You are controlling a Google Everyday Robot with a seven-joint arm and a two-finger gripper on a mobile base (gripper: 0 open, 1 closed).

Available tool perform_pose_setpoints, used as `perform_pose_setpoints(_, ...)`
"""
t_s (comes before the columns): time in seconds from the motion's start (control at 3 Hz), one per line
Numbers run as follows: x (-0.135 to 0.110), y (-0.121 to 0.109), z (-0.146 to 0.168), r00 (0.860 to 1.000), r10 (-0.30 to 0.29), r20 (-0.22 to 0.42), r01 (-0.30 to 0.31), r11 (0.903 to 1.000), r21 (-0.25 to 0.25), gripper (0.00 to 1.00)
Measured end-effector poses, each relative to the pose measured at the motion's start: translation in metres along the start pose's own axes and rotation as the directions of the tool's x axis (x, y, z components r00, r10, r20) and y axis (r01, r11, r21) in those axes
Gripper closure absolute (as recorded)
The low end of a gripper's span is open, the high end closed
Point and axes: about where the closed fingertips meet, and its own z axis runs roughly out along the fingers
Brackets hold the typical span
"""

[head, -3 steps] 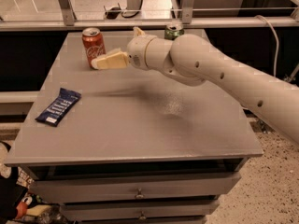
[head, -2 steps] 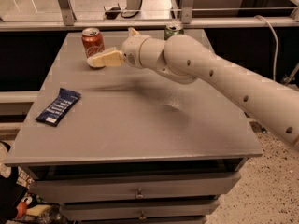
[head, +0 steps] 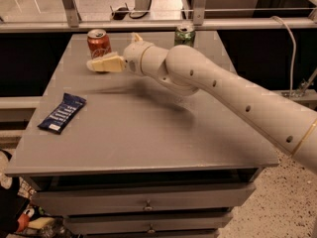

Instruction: Knock coke can over

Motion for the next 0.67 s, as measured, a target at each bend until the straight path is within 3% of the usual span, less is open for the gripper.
perform_pose_setpoints(0.67,-0.0022,0.0104,0.0216,0.999,0.004,0.033,-0.004,1.0000,-0.002,0.00)
